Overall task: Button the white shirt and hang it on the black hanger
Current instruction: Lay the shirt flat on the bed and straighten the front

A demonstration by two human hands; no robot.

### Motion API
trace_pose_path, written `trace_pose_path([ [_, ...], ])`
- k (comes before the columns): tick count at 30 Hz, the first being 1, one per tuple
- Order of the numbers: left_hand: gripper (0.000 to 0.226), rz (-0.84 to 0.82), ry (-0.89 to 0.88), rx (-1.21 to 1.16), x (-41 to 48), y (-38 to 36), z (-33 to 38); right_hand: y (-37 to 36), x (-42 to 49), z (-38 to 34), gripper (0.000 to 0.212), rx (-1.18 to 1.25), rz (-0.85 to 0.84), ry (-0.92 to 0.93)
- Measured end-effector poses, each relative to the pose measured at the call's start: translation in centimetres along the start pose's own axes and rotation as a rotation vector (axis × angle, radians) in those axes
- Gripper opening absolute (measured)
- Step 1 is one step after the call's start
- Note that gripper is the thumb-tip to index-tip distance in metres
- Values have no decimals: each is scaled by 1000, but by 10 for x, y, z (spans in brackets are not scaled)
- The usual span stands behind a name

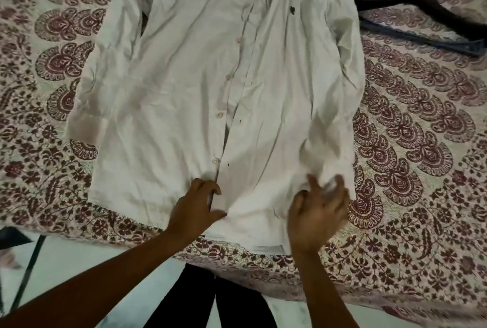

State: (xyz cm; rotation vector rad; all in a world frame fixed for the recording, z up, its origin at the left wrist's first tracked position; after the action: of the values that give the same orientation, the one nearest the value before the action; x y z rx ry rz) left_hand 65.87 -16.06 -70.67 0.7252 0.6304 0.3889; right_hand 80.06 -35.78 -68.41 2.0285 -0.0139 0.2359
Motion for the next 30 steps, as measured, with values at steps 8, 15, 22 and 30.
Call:
trace_pose_path([
  [8, 41, -30, 2, -82, -2, 2, -12, 9, 10, 80, 38, 526, -166, -609],
  [15, 42, -199, -23, 70, 17, 1, -6, 26, 15, 106, 19, 205, -174, -645],
  [22, 31, -272, -136, 157, 70, 29, 20, 20, 53, -3, 30, 32, 56, -45],
  [30, 34, 68, -285, 97, 190, 60, 66, -97, 85, -146, 25, 131, -502, 204],
])
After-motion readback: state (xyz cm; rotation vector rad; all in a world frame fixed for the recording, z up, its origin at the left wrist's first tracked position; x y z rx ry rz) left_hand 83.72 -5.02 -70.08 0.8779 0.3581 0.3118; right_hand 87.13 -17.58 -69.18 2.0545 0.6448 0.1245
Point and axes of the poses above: each hand's wrist, its own x-axis towards the middle knuckle, its own y-axis out of the back of the hand, z = x × y, the point moved 5 cm from there along x, towards the middle knuckle, and after that the axes turned 4 degrees about z, right-handed, at the moved point
